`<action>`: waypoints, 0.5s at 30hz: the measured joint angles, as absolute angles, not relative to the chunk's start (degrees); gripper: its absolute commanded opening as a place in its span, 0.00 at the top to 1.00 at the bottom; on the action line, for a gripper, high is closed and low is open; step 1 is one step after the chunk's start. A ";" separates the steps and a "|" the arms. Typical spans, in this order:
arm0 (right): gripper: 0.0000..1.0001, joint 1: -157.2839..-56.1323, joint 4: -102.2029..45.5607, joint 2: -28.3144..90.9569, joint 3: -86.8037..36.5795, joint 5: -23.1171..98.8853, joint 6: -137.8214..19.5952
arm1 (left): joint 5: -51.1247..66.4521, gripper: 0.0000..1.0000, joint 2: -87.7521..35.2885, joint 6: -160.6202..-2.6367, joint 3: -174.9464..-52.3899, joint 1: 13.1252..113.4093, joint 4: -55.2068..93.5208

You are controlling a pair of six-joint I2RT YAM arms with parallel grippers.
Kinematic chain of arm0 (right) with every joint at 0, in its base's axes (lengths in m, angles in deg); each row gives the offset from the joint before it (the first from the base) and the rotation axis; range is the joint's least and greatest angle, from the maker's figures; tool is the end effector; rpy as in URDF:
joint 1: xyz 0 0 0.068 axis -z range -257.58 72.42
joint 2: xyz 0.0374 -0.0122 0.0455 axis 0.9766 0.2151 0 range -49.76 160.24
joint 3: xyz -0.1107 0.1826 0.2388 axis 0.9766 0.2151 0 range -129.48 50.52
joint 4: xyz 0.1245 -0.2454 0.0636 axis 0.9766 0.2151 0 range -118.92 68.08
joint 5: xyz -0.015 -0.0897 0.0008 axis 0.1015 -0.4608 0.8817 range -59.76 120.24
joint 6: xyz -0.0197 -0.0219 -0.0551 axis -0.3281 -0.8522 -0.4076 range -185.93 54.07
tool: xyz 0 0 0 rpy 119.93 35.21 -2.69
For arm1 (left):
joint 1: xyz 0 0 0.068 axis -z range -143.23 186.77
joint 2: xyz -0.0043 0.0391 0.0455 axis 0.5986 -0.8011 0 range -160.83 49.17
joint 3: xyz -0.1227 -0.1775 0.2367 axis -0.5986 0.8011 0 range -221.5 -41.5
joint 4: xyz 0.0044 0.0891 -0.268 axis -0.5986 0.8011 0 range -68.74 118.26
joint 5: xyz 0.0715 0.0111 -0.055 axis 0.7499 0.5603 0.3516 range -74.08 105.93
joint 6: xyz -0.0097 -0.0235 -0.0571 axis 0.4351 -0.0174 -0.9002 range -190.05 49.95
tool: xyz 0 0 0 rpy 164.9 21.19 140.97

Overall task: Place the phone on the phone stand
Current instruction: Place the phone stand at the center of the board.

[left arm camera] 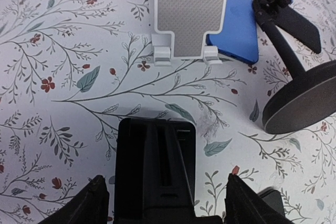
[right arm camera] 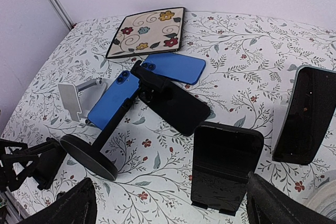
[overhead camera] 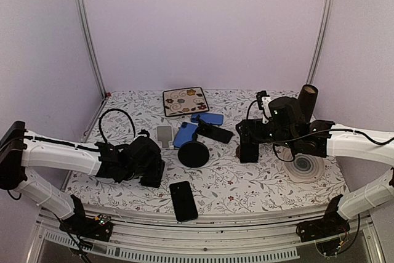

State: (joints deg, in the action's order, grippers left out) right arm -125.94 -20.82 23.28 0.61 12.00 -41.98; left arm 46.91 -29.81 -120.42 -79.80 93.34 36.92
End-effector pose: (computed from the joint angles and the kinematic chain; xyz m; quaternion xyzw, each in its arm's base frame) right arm 0.2105 0.2143 0.3012 -0.1058 0.8573 0.1743 0.4727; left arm 0.1668 -0.2081 0.1963 -0.0273 0.9252 -0.0720 0.3715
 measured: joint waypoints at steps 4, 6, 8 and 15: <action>0.01 -125.94 -20.82 23.28 0.61 12.00 -41.98 | 47.89 0.34 -31.73 -121.90 -81.36 93.63 37.42; 0.01 -125.94 -20.82 23.28 0.61 12.00 -41.98 | 48.00 0.28 -31.97 -122.25 -81.55 93.67 37.51; 0.01 -125.94 -20.84 23.28 0.61 12.00 -41.98 | 48.02 0.21 -32.01 -122.41 -81.55 93.67 37.53; 0.01 -125.94 -20.84 23.30 0.61 12.29 -41.98 | 47.87 0.04 -32.49 -122.14 -81.64 93.74 37.71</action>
